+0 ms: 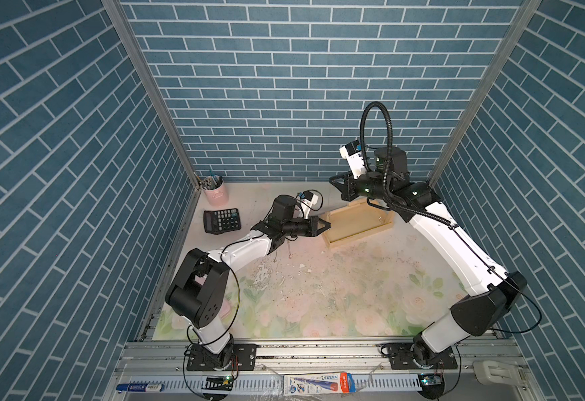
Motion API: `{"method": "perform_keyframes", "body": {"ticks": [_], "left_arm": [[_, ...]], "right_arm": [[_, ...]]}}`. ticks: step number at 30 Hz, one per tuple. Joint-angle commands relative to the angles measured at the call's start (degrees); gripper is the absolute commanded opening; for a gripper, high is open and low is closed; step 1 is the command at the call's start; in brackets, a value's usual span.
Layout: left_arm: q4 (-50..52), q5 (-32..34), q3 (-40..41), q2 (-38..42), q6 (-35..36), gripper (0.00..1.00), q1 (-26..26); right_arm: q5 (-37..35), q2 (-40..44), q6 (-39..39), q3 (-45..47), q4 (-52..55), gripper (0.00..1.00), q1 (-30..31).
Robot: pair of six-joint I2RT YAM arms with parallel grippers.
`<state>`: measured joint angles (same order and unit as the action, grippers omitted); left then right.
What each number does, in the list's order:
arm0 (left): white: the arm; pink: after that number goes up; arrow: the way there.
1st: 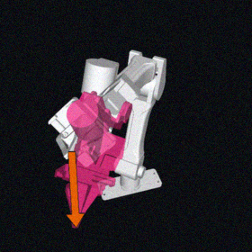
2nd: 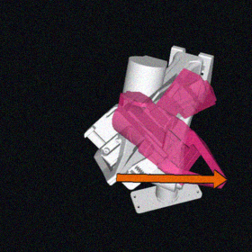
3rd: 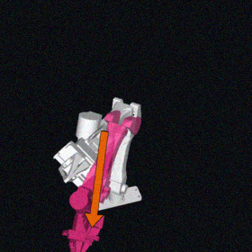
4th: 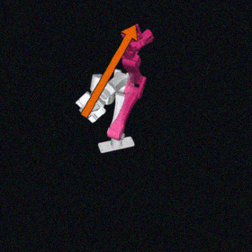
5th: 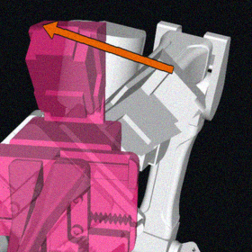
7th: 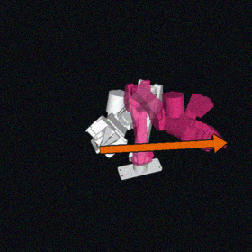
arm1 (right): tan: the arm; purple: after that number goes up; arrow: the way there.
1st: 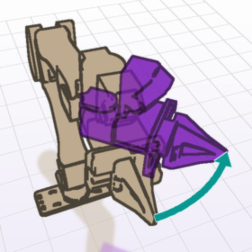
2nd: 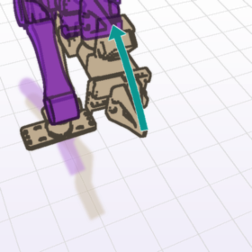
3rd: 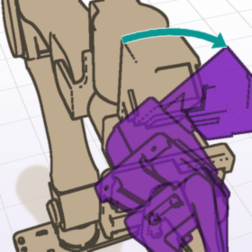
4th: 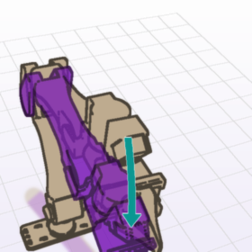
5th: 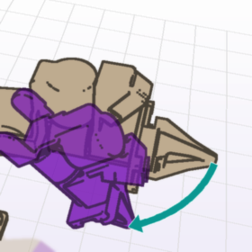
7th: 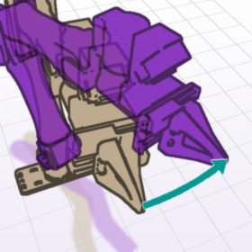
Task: Take the necklace off the jewelry display stand
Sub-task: Place the necklace at the center of the board.
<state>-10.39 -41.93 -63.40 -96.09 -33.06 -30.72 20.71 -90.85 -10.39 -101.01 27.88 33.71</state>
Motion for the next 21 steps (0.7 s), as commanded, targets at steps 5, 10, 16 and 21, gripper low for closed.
{"method": "perform_keyframes", "body": {"ticks": [5,10,16,21], "left_arm": [[9.47,-0.81,1.70,4.39,3.08,0.02,0.24],[12.42,-1.48,3.59,6.72,3.86,0.02,0.30],[14.70,-1.83,6.02,8.85,4.06,0.02,0.73],[15.99,-2.74,9.25,11.13,2.40,0.01,2.95]], "right_arm": [[-0.61,1.21,-4.83,2.17,-1.73,0.00,0.31],[0.73,0.19,-6.89,3.45,-3.39,0.00,0.98],[-0.01,-1.38,-7.66,4.06,-4.33,0.00,2.71],[-0.52,-3.12,-9.32,3.87,-5.19,0.00,4.06]]}}
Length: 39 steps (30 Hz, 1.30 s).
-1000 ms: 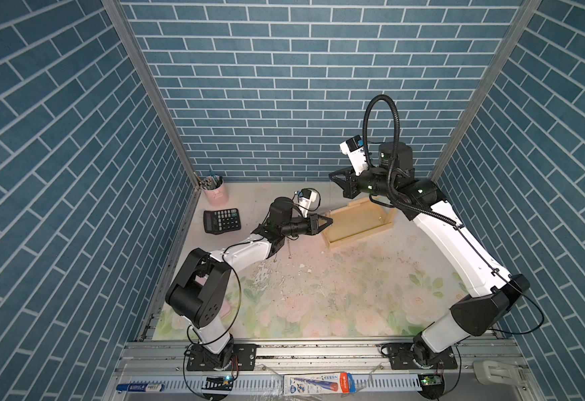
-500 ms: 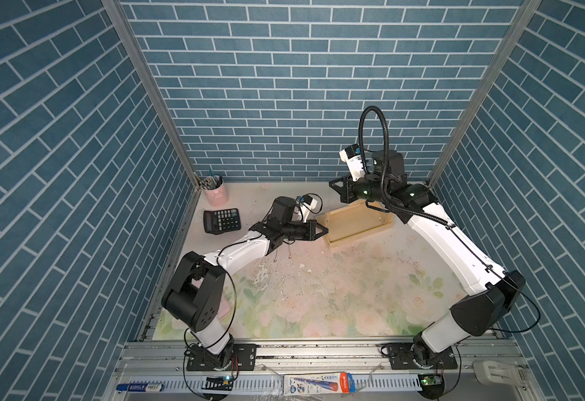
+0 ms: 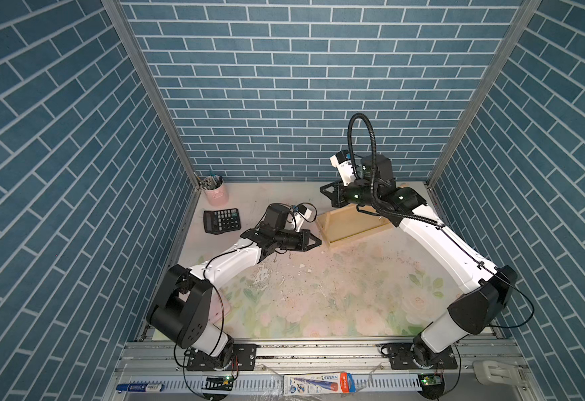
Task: Take the necklace off the jewelry display stand
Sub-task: Place the necklace at the center of the board.
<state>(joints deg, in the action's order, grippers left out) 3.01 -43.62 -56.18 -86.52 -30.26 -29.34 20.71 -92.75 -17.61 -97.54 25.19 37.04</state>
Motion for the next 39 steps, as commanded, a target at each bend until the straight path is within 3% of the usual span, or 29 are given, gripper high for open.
{"method": "perform_keyframes", "body": {"ticks": [1,17,22,39], "left_arm": [[2.76,-1.46,2.68,2.11,-0.65,0.02,2.15],[8.33,-6.49,9.91,6.97,-1.47,0.01,13.89],[11.55,-6.65,9.21,6.37,0.40,0.01,14.49],[0.00,-3.44,10.19,-3.76,-4.78,0.02,12.64]], "right_arm": [[-0.51,-1.52,-2.46,0.37,-2.72,0.00,0.96],[2.27,-14.72,-4.49,-6.88,-4.94,0.00,3.39],[4.13,-19.36,-4.67,-10.51,-5.33,0.00,3.58],[3.19,-33.37,0.27,-23.69,3.96,0.00,3.48]]}}
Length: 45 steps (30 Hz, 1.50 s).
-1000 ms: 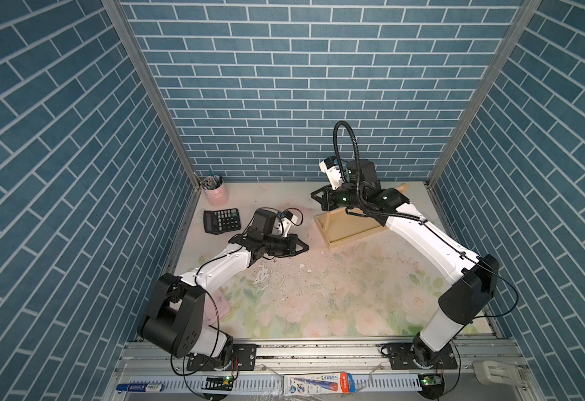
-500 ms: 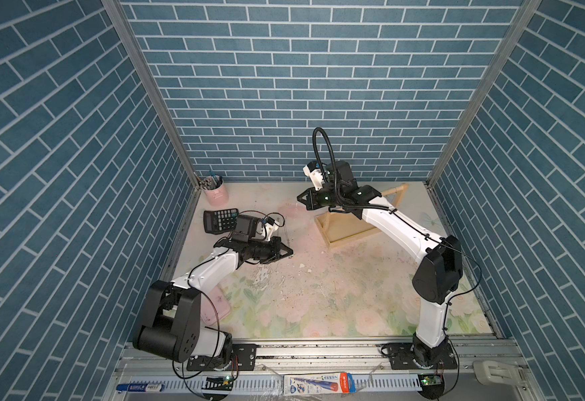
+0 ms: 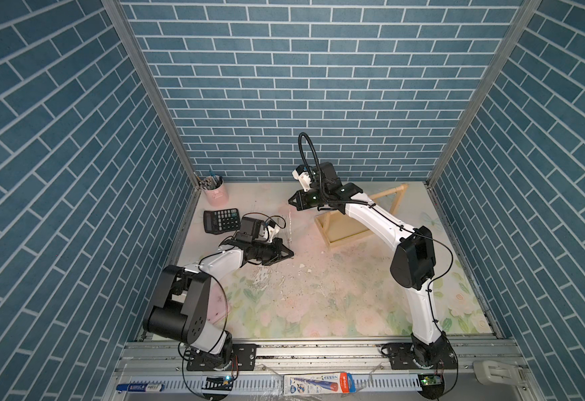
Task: Take the necklace off the jewelry display stand
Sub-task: Place the necklace at the center of the board.
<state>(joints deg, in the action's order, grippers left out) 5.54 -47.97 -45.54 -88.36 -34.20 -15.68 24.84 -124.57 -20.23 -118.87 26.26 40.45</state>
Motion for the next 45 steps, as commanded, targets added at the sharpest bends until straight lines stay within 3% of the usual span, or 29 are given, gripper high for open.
{"method": "perform_keyframes", "body": {"ticks": [1,15,45], "left_arm": [[-3.15,1.21,-0.61,-2.82,-0.97,0.01,-1.34],[-9.66,4.32,-1.18,-10.91,-4.34,0.02,-3.20],[-8.71,5.35,-5.85,-19.04,-1.38,0.04,-5.56]], "right_arm": [[-1.29,-2.85,3.08,-2.87,3.40,0.00,0.07],[-4.36,-14.31,3.54,-16.15,12.97,0.00,-1.05],[-4.25,-17.80,3.27,-15.35,12.72,0.00,-1.38]]}}
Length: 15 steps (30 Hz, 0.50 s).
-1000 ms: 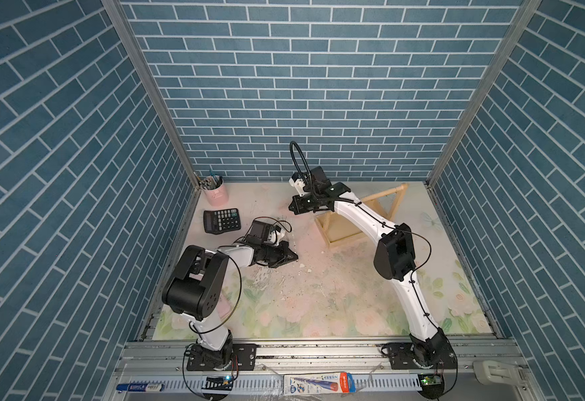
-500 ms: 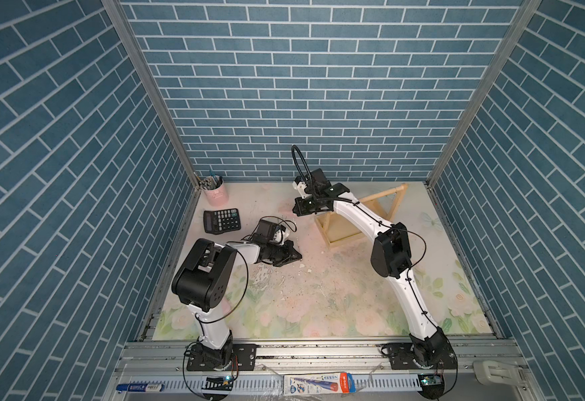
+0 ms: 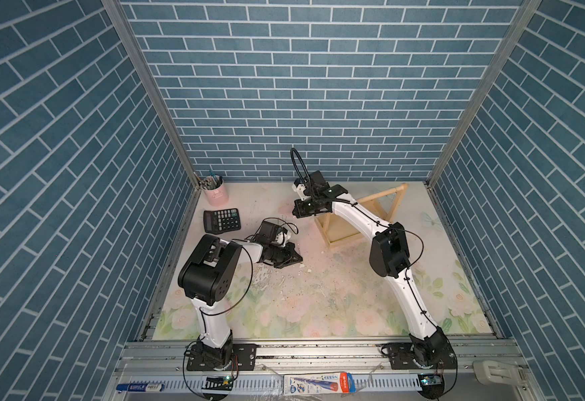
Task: Take the necklace off the jewelry display stand
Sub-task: Place the necklace at the center of the board.
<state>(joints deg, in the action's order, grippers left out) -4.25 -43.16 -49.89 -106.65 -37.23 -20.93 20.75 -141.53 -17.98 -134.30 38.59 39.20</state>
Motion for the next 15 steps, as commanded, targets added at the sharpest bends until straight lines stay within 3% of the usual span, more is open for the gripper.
{"method": "perform_keyframes", "body": {"ticks": [1,15], "left_arm": [[1.13,0.61,-1.58,-0.83,1.72,0.04,-0.33],[2.41,1.12,-2.78,-1.65,2.43,0.08,-0.34]], "right_arm": [[-0.10,-0.83,0.97,0.21,0.30,0.00,-0.15],[0.52,0.46,0.31,3.60,-1.91,0.00,-0.21]]}}
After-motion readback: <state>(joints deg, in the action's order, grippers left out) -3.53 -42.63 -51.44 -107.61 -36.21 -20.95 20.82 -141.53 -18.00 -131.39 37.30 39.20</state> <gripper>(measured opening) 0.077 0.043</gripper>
